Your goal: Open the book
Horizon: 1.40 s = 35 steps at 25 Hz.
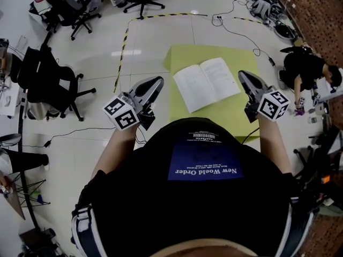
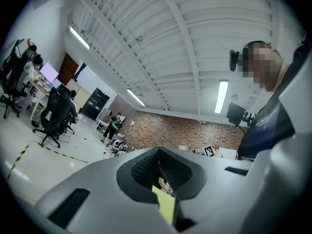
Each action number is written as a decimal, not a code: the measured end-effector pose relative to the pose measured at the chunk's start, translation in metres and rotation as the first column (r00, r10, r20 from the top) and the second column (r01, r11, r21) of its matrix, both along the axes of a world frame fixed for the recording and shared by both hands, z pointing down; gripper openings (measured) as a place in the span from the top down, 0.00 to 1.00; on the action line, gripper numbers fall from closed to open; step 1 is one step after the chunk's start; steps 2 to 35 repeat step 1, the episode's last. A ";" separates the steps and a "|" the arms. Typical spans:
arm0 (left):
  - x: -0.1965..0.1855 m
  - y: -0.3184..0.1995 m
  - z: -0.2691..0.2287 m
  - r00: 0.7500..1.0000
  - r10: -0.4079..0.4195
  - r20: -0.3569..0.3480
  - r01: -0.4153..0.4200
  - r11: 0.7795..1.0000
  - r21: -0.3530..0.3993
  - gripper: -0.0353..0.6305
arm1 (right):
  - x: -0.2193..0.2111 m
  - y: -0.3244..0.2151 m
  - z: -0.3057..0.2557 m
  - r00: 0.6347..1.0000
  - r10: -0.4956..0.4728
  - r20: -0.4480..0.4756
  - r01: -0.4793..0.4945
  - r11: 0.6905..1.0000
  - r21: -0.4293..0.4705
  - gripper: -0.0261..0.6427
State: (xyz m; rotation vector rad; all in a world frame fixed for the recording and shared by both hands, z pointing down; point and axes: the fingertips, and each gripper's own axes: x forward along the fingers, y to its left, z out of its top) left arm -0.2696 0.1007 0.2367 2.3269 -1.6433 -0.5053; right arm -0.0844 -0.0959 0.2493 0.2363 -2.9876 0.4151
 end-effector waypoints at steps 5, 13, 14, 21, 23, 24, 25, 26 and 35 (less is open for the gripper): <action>-0.001 0.003 0.000 1.000 0.005 -0.001 -0.005 1.000 0.001 0.94 | -0.002 0.003 -0.001 1.000 0.001 -0.001 -0.001 1.000 0.003 0.98; -0.001 0.003 0.000 1.000 0.005 -0.001 -0.005 1.000 0.001 0.94 | -0.002 0.003 -0.001 1.000 0.001 -0.001 -0.001 1.000 0.003 0.98; -0.001 0.003 0.000 1.000 0.005 -0.001 -0.005 1.000 0.001 0.94 | -0.002 0.003 -0.001 1.000 0.001 -0.001 -0.001 1.000 0.003 0.98; -0.001 0.003 0.000 1.000 0.005 -0.001 -0.005 1.000 0.001 0.94 | -0.002 0.003 -0.001 1.000 0.001 -0.001 -0.001 1.000 0.003 0.98; -0.001 0.003 0.000 1.000 0.005 -0.001 -0.005 1.000 0.001 0.94 | -0.002 0.003 -0.001 1.000 0.001 -0.001 -0.001 1.000 0.003 0.98; -0.001 0.003 0.000 1.000 0.005 -0.001 -0.005 1.000 0.001 0.94 | -0.002 0.003 -0.001 1.000 0.001 -0.001 -0.001 1.000 0.003 0.98; -0.001 0.003 0.000 1.000 0.005 -0.001 -0.005 1.000 0.001 0.94 | -0.002 0.003 -0.001 1.000 0.001 -0.001 -0.001 1.000 0.003 0.98; -0.001 0.003 0.000 1.000 0.005 -0.001 -0.005 1.000 0.001 0.94 | -0.002 0.003 -0.001 1.000 0.001 -0.001 -0.001 1.000 0.003 0.98; -0.001 0.003 0.000 1.000 0.005 -0.001 -0.005 1.000 0.001 0.94 | -0.002 0.003 -0.001 1.000 0.001 -0.001 -0.001 1.000 0.003 0.98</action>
